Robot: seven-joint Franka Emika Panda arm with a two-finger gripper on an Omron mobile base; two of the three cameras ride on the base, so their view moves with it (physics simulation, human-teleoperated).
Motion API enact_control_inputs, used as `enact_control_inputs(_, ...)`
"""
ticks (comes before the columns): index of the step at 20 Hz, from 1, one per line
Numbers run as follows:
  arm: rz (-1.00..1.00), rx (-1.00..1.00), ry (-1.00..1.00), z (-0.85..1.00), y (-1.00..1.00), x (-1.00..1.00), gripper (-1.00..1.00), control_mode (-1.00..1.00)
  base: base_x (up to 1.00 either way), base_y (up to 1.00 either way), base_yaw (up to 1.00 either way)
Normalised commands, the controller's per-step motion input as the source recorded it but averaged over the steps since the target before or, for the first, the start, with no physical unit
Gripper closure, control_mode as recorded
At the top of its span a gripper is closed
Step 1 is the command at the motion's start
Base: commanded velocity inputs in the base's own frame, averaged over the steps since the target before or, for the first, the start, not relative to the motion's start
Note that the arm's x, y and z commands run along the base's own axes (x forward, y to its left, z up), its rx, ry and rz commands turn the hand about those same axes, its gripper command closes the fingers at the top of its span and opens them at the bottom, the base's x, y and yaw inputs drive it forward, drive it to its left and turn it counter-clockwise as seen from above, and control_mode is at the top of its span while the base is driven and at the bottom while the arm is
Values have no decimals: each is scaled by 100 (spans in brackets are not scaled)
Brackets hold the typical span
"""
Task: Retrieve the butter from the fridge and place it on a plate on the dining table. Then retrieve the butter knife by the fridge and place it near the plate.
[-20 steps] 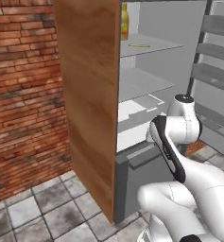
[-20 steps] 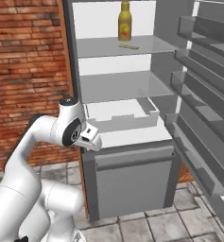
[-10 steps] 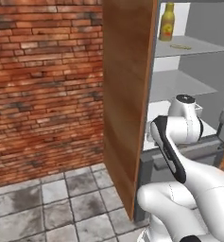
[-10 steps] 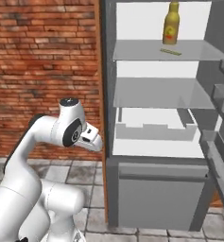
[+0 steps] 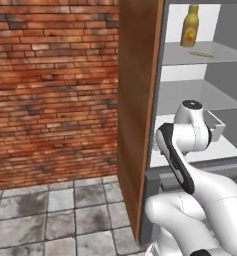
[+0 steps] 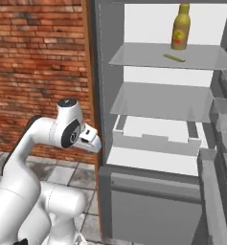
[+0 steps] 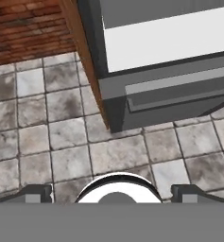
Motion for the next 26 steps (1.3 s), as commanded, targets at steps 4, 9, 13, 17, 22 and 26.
enact_control_inputs(4, 0, 0, 0, 0, 0, 0, -100, 100, 26, -71, 0)
enact_control_inputs(9, 0, 0, 0, 0, 0, 0, -100, 100, 9, -30, -8)
enact_control_inputs(13, 0, 0, 0, 0, 0, 0, -100, 100, 4, -2, -26)
enact_control_inputs(17, 0, 0, 0, 0, 0, 0, -100, 100, 29, -19, -30)
enact_control_inputs(22, 0, 0, 0, 0, 0, 0, -100, 100, 47, -21, -19)
enact_control_inputs(26, 0, 0, 0, 0, 0, 0, -100, 100, 56, -10, -1)
